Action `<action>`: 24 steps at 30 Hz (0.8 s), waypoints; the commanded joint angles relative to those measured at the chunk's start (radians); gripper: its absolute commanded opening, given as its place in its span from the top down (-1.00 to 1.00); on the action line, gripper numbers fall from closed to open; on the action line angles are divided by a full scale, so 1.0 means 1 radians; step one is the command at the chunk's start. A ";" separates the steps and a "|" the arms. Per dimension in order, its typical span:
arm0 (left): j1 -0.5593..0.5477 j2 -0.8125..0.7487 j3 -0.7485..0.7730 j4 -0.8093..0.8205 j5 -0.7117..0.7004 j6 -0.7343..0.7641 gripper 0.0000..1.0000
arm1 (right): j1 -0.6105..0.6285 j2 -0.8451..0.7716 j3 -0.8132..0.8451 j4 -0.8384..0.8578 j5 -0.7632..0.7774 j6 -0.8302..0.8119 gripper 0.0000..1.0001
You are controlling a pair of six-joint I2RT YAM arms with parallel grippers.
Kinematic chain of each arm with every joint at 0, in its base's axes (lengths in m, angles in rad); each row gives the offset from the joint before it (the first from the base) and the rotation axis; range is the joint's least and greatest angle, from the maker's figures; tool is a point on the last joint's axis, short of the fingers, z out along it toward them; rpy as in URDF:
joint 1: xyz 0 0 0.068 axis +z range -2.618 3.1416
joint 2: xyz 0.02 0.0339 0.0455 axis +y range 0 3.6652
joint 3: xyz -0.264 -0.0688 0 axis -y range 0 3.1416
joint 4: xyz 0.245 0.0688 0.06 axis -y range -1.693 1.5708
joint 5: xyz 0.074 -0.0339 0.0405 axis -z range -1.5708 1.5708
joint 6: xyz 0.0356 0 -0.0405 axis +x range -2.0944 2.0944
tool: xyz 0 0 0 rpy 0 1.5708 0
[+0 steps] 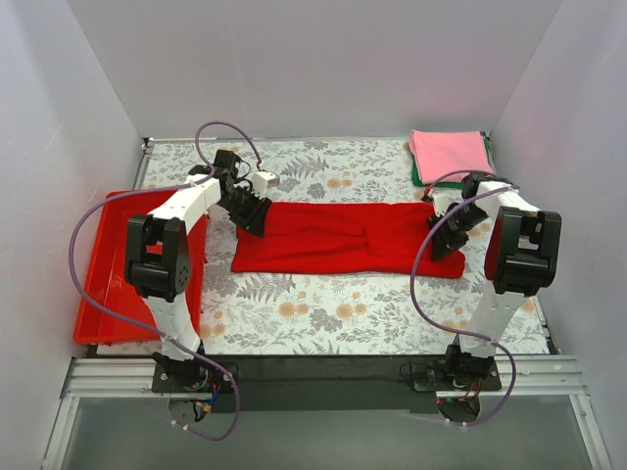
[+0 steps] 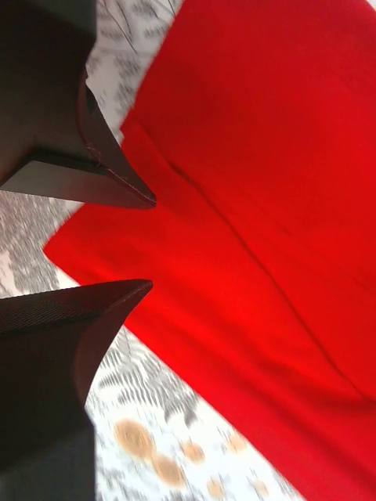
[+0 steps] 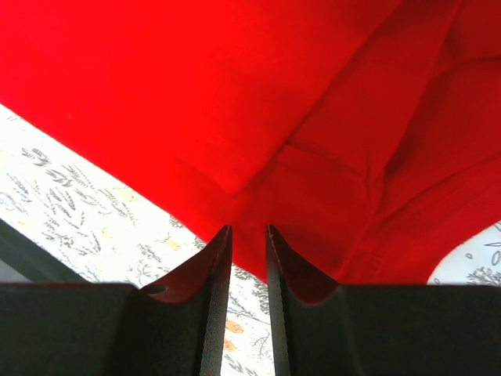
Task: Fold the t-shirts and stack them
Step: Fold the tshirt
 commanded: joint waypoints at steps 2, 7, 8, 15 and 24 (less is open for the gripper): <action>0.020 0.010 0.044 -0.045 -0.080 0.212 0.20 | 0.005 0.005 0.001 0.029 0.020 -0.001 0.41; 0.046 0.062 0.055 -0.040 -0.120 0.275 0.16 | 0.006 0.008 -0.001 0.029 0.035 -0.003 0.42; 0.051 0.074 0.056 -0.037 -0.130 0.287 0.14 | 0.006 0.008 -0.001 0.029 0.036 -0.004 0.42; 0.055 0.099 0.064 -0.008 -0.149 0.316 0.04 | 0.006 0.011 -0.004 0.027 0.038 -0.004 0.42; 0.057 0.105 0.055 0.015 -0.149 0.332 0.03 | 0.006 0.014 0.001 0.024 0.036 -0.001 0.43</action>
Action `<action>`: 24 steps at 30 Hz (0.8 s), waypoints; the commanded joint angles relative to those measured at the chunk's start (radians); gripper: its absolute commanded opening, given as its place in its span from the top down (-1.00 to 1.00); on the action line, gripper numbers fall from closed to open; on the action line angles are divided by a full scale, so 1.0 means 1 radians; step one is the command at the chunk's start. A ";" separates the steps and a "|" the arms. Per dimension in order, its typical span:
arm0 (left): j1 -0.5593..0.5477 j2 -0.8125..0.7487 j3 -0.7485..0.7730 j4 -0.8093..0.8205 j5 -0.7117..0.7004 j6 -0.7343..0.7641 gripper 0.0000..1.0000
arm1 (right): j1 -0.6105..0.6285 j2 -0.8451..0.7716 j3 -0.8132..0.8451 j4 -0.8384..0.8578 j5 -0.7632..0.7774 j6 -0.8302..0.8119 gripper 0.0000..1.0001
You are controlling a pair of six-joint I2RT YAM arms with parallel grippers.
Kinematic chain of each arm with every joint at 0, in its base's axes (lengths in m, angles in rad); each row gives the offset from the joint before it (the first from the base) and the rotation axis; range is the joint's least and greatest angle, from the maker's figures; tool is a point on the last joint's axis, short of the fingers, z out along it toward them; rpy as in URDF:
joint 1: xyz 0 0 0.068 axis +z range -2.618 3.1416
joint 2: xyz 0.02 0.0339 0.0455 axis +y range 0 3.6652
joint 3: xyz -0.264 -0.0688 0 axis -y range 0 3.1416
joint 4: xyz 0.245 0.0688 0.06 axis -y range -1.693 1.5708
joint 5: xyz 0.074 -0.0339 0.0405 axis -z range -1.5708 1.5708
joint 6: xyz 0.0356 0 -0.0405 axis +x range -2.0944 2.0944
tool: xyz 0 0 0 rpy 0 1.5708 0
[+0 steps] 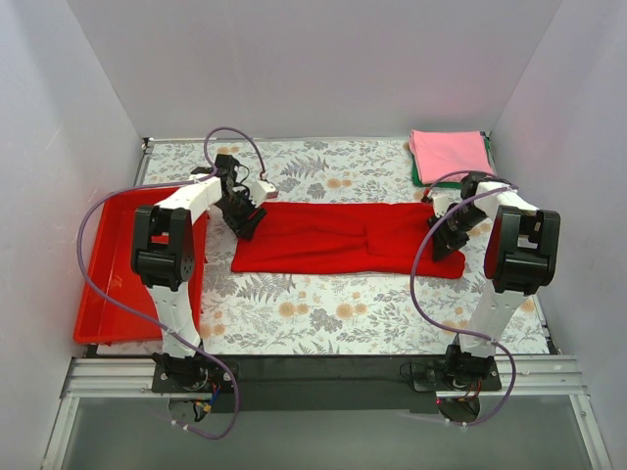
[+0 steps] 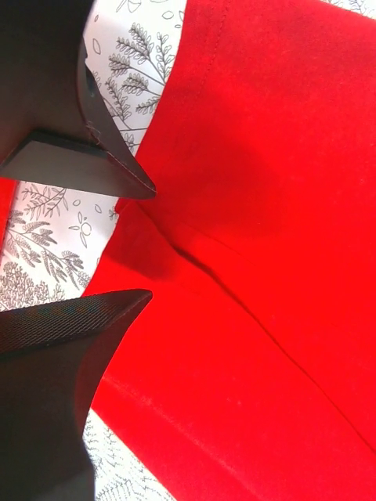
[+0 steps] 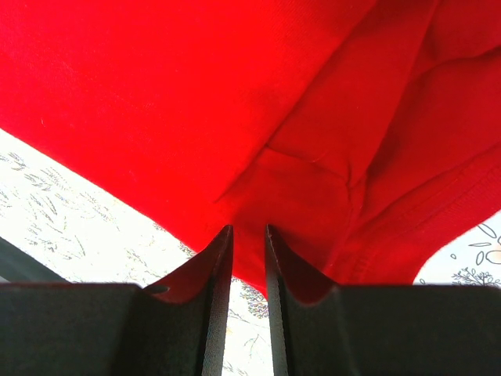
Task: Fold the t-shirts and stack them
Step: Fold the tshirt
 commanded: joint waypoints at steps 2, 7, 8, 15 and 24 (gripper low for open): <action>0.006 0.000 0.027 0.019 -0.004 0.032 0.05 | 0.004 0.002 0.003 -0.001 -0.002 -0.001 0.43; 0.006 -0.003 0.030 -0.008 0.001 0.036 0.37 | 0.004 -0.001 0.003 -0.003 0.009 -0.004 0.45; 0.006 -0.006 0.027 -0.011 -0.001 0.041 0.46 | 0.004 -0.001 0.003 -0.003 0.009 -0.004 0.45; 0.026 -0.038 0.045 -0.028 -0.007 0.025 1.00 | 0.004 0.008 0.001 -0.001 0.017 -0.007 0.46; 0.050 -0.043 0.056 -0.042 -0.016 0.047 1.00 | 0.004 0.011 0.001 0.002 0.031 -0.010 0.47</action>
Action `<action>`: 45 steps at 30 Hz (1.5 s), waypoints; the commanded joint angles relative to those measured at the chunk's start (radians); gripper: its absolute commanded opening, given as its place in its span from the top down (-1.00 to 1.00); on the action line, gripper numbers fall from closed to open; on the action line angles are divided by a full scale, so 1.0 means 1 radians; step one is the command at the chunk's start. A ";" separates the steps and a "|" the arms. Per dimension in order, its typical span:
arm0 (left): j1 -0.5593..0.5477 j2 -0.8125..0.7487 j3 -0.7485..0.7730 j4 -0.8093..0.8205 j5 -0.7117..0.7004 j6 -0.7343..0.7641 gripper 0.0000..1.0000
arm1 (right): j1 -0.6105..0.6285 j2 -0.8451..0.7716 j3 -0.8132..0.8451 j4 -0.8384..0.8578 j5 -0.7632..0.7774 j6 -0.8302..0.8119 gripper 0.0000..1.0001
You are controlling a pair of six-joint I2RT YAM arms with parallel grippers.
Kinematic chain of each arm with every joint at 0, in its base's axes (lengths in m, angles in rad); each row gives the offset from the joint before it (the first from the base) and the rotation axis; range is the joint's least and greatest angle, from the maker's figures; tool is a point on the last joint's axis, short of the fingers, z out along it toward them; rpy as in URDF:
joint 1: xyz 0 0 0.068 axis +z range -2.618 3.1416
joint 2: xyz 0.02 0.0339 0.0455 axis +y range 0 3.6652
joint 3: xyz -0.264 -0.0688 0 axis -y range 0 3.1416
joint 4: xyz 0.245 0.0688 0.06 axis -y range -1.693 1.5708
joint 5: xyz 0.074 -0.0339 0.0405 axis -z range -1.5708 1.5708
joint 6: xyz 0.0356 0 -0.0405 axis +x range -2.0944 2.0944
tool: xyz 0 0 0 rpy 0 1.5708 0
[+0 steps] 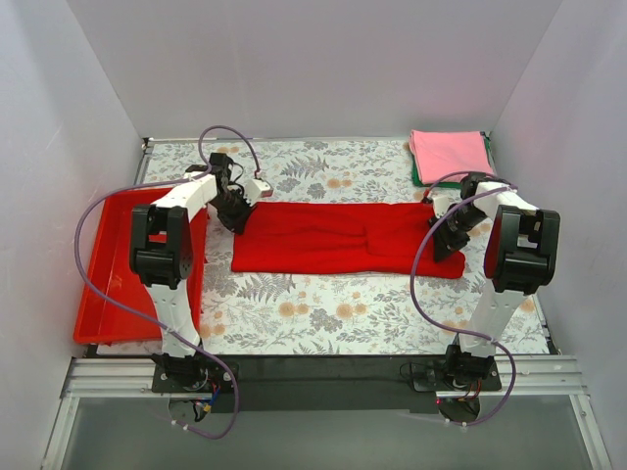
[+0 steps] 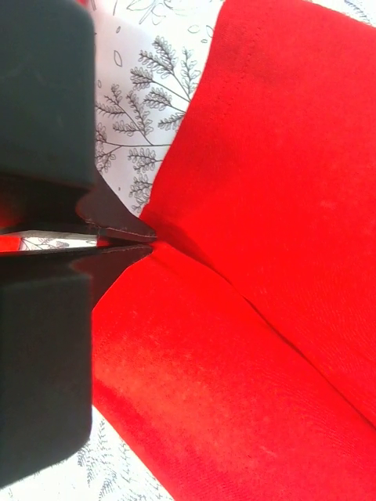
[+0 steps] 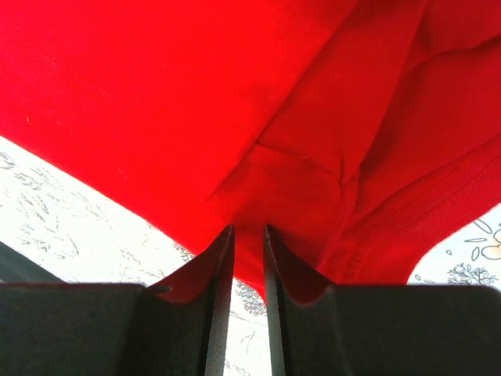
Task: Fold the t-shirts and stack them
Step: Fold the tshirt
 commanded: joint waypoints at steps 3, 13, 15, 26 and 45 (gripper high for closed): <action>0.023 -0.044 0.027 -0.001 -0.015 0.023 1.00 | 0.004 0.009 0.004 0.002 0.016 -0.011 0.46; 0.025 -0.054 0.093 -0.013 0.051 -0.035 0.51 | 0.007 -0.031 0.049 -0.026 -0.056 -0.002 0.45; 0.022 -0.059 0.143 -0.027 0.096 -0.098 0.51 | 0.008 -0.055 0.067 -0.049 -0.082 -0.002 0.44; -0.079 -0.016 0.130 0.076 0.068 -0.301 0.51 | 0.015 -0.130 0.028 -0.078 0.030 -0.023 0.49; -0.093 -0.254 -0.453 0.180 -0.121 -0.244 0.57 | 0.182 0.087 0.082 0.172 0.327 -0.059 0.60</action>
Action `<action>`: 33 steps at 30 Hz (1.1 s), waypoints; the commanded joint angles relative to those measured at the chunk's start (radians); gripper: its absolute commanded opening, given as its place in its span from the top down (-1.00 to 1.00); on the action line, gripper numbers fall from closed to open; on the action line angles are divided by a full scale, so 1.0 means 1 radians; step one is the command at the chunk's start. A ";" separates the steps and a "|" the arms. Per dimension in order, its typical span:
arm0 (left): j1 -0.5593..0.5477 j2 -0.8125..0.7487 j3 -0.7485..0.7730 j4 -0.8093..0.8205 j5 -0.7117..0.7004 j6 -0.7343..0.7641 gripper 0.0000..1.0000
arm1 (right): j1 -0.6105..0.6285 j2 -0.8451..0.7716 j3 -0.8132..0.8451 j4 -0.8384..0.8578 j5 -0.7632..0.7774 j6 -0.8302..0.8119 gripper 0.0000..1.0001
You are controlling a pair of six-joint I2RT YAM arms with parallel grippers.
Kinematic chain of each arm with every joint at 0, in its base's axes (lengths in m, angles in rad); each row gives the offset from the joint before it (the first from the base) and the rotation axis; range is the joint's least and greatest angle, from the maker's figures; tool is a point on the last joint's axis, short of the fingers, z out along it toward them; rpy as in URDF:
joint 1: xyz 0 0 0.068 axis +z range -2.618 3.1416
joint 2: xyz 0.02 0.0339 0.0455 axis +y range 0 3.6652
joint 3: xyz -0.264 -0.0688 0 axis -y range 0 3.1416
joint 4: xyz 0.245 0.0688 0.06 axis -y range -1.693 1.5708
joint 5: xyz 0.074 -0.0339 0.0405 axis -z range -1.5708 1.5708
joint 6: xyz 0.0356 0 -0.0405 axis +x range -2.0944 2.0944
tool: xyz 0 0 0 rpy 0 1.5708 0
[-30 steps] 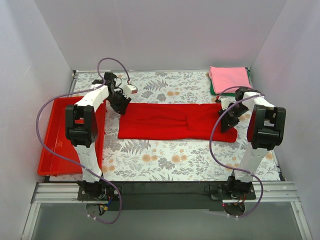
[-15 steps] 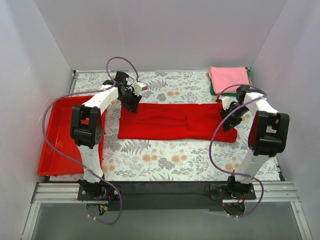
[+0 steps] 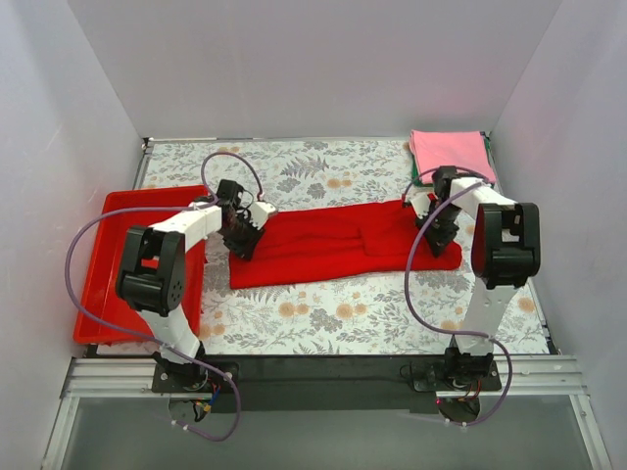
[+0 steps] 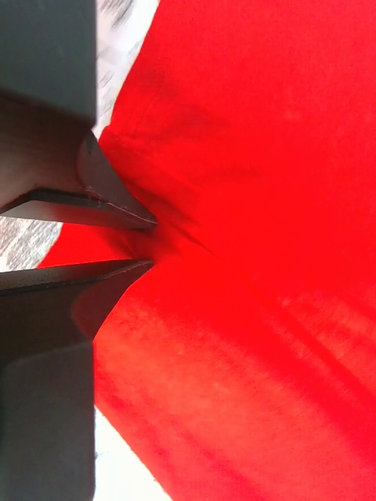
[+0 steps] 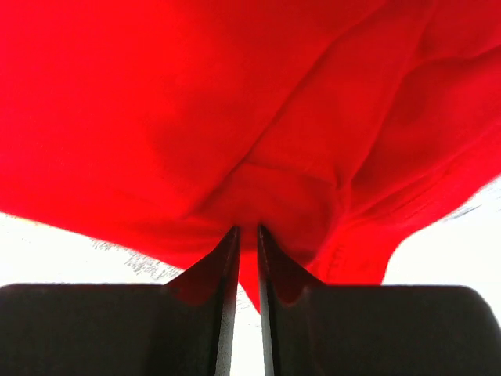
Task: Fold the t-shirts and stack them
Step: Fold the tshirt
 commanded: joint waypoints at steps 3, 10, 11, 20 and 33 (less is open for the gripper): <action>0.002 -0.146 -0.200 -0.061 -0.030 0.012 0.57 | 0.069 0.168 0.222 0.119 0.117 -0.064 0.60; -0.007 -0.342 -0.163 -0.161 0.122 -0.025 0.54 | 0.118 0.386 0.609 0.115 0.143 -0.070 0.60; -0.012 -0.353 -0.143 -0.170 0.128 -0.027 0.54 | 0.118 0.385 0.646 0.113 0.137 -0.066 0.60; -0.214 -0.330 -0.081 -0.072 0.113 -0.041 0.54 | 0.118 0.152 0.548 0.110 0.053 0.009 0.50; -0.432 -0.152 -0.231 0.003 -0.109 -0.031 0.64 | 0.074 0.004 0.479 0.011 -0.061 0.091 0.49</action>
